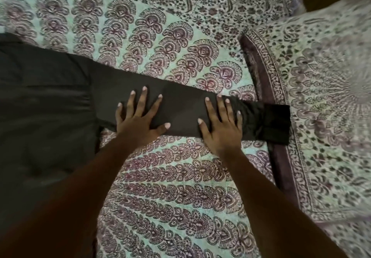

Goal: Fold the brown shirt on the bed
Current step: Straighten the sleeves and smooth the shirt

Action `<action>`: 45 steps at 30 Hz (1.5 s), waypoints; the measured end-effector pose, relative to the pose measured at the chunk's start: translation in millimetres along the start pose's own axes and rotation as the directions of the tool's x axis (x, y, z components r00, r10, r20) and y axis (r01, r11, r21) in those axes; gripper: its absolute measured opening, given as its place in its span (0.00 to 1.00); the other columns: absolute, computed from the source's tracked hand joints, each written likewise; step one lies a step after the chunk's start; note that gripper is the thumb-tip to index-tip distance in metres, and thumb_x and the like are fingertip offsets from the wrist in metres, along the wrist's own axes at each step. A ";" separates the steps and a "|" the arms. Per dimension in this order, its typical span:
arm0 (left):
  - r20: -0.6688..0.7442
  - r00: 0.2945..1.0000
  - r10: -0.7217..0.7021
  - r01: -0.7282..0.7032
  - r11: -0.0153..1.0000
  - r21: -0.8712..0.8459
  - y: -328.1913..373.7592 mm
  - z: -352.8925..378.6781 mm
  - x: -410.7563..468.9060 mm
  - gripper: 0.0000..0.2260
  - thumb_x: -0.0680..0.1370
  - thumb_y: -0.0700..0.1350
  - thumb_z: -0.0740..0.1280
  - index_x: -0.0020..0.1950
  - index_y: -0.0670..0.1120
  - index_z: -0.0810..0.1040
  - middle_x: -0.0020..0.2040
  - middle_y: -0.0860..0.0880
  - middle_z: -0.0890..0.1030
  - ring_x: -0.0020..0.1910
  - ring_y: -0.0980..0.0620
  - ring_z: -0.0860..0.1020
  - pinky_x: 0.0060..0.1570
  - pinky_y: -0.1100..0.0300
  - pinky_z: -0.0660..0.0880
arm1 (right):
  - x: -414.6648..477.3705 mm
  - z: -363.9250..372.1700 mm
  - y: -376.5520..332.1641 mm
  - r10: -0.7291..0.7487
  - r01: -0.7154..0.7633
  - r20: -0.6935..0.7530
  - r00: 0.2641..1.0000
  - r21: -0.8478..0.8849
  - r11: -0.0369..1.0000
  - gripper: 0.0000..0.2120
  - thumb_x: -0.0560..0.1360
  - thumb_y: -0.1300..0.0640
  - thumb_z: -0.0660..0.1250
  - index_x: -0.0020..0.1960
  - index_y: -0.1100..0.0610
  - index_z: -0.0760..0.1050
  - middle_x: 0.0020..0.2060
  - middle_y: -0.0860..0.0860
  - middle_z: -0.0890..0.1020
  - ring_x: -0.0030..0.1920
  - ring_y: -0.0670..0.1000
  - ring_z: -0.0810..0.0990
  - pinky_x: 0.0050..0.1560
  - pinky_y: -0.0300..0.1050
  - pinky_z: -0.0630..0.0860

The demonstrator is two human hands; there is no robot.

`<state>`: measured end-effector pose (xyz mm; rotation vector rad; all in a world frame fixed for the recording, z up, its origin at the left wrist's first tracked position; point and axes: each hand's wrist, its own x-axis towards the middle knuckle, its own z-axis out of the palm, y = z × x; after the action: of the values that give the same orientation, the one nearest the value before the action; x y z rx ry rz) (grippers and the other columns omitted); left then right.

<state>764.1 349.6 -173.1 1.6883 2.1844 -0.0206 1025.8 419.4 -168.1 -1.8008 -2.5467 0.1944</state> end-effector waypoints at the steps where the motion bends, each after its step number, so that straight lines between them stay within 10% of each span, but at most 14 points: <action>1: 0.030 1.000 -0.010 0.010 1.000 0.003 1.1 -2.4 1.1 0.39 0.73 0.81 0.47 0.79 0.72 0.34 0.83 0.57 0.29 0.84 0.45 0.34 0.79 0.35 0.40 | 2.8 -0.8 0.8 0.042 -0.042 0.002 0.999 0.000 0.999 0.33 0.82 0.32 0.48 0.84 0.41 0.52 0.85 0.50 0.55 0.84 0.56 0.50 0.81 0.66 0.49; 13: 0.089 0.995 -0.054 0.055 0.998 -0.010 11.2 -12.6 -0.6 0.45 0.64 0.86 0.45 0.77 0.75 0.33 0.83 0.56 0.28 0.83 0.45 0.32 0.79 0.35 0.37 | 7.1 -16.9 62.5 -0.005 0.011 0.060 0.998 -0.094 0.996 0.36 0.80 0.27 0.48 0.84 0.39 0.50 0.84 0.54 0.55 0.83 0.62 0.53 0.81 0.67 0.51; 19: -0.033 0.999 0.017 -0.022 0.989 -0.146 54.9 -5.6 1.3 0.44 0.72 0.72 0.64 0.85 0.62 0.51 0.86 0.53 0.37 0.84 0.43 0.37 0.81 0.34 0.42 | 5.8 -37.3 81.6 -0.135 0.159 0.109 0.985 -0.253 0.954 0.40 0.81 0.29 0.44 0.85 0.50 0.53 0.83 0.62 0.55 0.83 0.63 0.53 0.81 0.66 0.44; 33: 0.099 0.995 -0.011 0.020 0.996 -0.087 86.8 11.6 1.1 0.45 0.65 0.84 0.46 0.78 0.74 0.34 0.82 0.57 0.27 0.83 0.44 0.32 0.79 0.34 0.39 | 1.6 -50.6 84.4 -0.094 0.122 0.110 0.989 -0.285 0.951 0.38 0.80 0.33 0.43 0.85 0.51 0.50 0.85 0.56 0.50 0.85 0.59 0.44 0.77 0.63 0.26; 37: 0.100 0.995 -0.015 0.025 0.995 -0.092 87.5 9.6 0.8 0.46 0.64 0.84 0.46 0.78 0.74 0.34 0.82 0.58 0.28 0.83 0.45 0.32 0.79 0.35 0.39 | -4.2 -36.7 56.9 -0.279 0.289 0.115 0.953 -0.083 0.954 0.34 0.83 0.39 0.47 0.85 0.52 0.50 0.85 0.50 0.50 0.85 0.55 0.47 0.82 0.65 0.44; 41: 0.103 0.995 -0.014 0.025 0.995 -0.101 88.6 8.3 0.3 0.46 0.64 0.84 0.46 0.78 0.74 0.35 0.82 0.57 0.28 0.83 0.45 0.32 0.79 0.35 0.39 | -12.5 -32.1 62.9 -0.103 0.131 0.257 0.961 -0.093 0.987 0.39 0.81 0.29 0.44 0.84 0.44 0.35 0.84 0.45 0.36 0.84 0.52 0.40 0.82 0.64 0.40; 45: 0.135 0.991 -0.009 0.023 0.994 -0.108 88.5 5.1 -0.2 0.47 0.63 0.85 0.46 0.78 0.73 0.34 0.82 0.57 0.27 0.82 0.44 0.31 0.79 0.35 0.38 | -10.4 -56.2 71.0 0.076 0.079 0.356 0.931 -0.400 0.913 0.50 0.76 0.23 0.38 0.82 0.57 0.30 0.82 0.55 0.31 0.83 0.54 0.32 0.74 0.64 0.21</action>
<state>848.4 372.9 -158.6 1.5630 2.0620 -0.0173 1100.7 438.1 -119.6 -2.0674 -3.0373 -0.0130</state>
